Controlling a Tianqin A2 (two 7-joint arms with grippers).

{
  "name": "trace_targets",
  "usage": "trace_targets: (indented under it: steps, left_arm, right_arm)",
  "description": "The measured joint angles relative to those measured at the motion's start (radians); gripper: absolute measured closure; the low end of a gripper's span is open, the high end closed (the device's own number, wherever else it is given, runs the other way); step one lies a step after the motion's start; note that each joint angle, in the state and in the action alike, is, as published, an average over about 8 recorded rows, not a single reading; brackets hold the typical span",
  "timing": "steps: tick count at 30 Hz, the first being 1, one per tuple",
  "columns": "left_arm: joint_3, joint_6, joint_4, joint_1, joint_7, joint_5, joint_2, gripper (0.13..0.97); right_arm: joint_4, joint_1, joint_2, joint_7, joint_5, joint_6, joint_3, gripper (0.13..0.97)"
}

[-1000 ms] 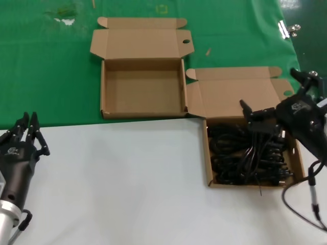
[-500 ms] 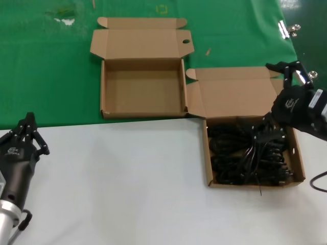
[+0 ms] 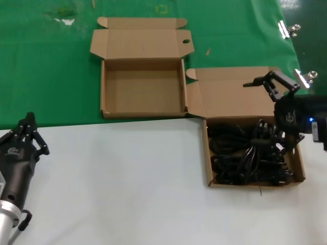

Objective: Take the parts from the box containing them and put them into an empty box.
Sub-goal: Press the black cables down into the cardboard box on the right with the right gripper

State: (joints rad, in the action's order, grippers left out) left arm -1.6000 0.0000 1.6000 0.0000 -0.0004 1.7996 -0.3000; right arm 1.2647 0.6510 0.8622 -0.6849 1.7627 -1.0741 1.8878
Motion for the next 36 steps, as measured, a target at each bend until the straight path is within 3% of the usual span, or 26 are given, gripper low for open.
trace_targets:
  steps: [7,15,27,36]
  left_arm:
    - [0.0,0.0,0.0,0.0,0.0,0.0,0.0,0.957]
    - [0.0,0.0,0.0,0.0,0.0,0.0,0.0,0.957]
    - [0.0,0.0,0.0,0.0,0.0,0.0,0.0,0.957]
    - [0.0,0.0,0.0,0.0,0.0,0.0,0.0,0.957]
  right_arm:
    - [-0.151,0.145,-0.04,-0.25,-0.066,-0.144,0.059,0.129]
    - [-0.302,0.25,-0.088,-0.455,-0.141,-0.211,0.117,0.129]
    - [-0.493,0.344,-0.151,-0.687,-0.233,-0.221,0.179,0.129]
    - [-0.599,0.375,-0.183,-0.768,-0.275,-0.22,0.208,0.129]
